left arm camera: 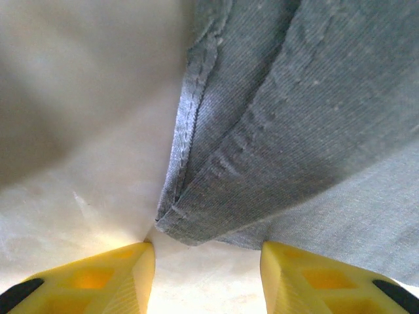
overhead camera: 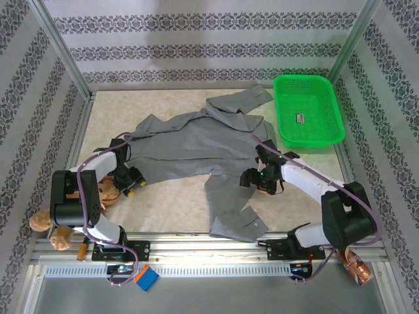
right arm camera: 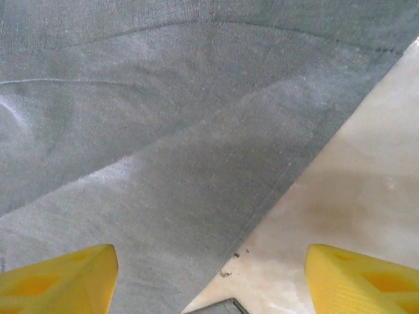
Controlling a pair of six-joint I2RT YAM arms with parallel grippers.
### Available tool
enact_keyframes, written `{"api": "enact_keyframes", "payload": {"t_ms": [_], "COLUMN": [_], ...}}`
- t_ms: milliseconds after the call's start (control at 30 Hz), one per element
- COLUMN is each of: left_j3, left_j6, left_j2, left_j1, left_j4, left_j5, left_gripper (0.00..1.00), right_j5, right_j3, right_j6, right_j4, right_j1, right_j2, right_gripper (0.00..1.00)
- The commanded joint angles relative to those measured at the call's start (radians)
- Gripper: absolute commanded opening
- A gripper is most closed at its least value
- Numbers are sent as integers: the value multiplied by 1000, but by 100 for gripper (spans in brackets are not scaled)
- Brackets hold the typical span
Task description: Fold and stack the long sleeve shirts
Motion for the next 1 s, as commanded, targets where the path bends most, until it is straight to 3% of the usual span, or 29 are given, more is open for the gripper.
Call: {"api": "enact_keyframes", "payload": {"t_ms": [0, 267, 533, 767, 967], "left_j3": [13, 22, 35, 0, -45], "left_j6": [3, 25, 41, 12, 31], "left_j2": [-27, -58, 8, 76, 66], "left_j1": [7, 23, 36, 34, 35], "left_j4": [61, 9, 47, 163, 173], "left_j5": [-2, -31, -46, 45, 48], "left_gripper": [47, 48, 44, 31, 15], "right_j5": [-6, -7, -6, -4, -35], "right_j3": [-22, -21, -25, -39, -63], "right_j6": [34, 44, 53, 68, 96], "right_j4": [-14, -12, -7, -23, 5], "right_j1": [11, 16, 19, 22, 59], "right_j2": [-34, -33, -26, -41, -34], "right_gripper": [76, 75, 75, 74, 74]}}
